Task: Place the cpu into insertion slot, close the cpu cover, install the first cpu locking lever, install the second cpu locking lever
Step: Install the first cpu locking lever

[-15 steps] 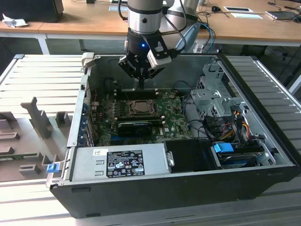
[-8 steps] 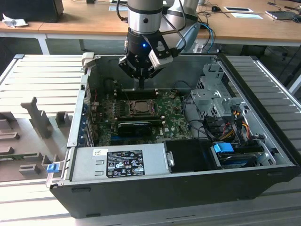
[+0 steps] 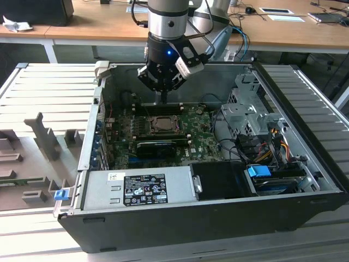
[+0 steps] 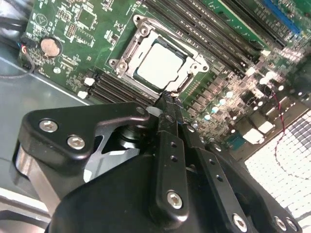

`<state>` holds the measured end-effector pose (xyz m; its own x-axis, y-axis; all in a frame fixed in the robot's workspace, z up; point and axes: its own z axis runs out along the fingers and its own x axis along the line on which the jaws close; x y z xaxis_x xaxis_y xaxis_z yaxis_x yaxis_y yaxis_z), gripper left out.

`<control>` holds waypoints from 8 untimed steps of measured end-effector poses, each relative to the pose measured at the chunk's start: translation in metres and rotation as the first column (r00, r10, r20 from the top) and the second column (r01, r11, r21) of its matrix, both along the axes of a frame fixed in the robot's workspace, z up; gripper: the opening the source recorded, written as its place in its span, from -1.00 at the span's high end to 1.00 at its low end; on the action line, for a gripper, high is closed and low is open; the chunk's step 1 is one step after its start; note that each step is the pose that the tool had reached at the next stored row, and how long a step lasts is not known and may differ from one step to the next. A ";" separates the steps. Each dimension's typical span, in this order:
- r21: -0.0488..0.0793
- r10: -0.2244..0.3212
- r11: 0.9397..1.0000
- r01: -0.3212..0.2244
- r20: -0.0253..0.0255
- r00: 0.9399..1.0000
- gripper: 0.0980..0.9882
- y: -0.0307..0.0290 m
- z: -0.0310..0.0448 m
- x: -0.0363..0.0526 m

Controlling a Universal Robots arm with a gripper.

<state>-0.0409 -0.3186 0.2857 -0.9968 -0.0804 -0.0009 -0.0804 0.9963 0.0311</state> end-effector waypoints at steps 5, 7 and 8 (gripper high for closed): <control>0.002 0.005 1.000 -0.005 0.002 1.000 0.98 -0.0002 -0.0005 -0.0130; 0.002 0.006 1.000 -0.006 0.002 1.000 0.98 -0.0002 -0.0008 -0.0209; 0.002 0.006 1.000 -0.006 0.002 1.000 0.98 -0.0002 -0.0008 -0.0268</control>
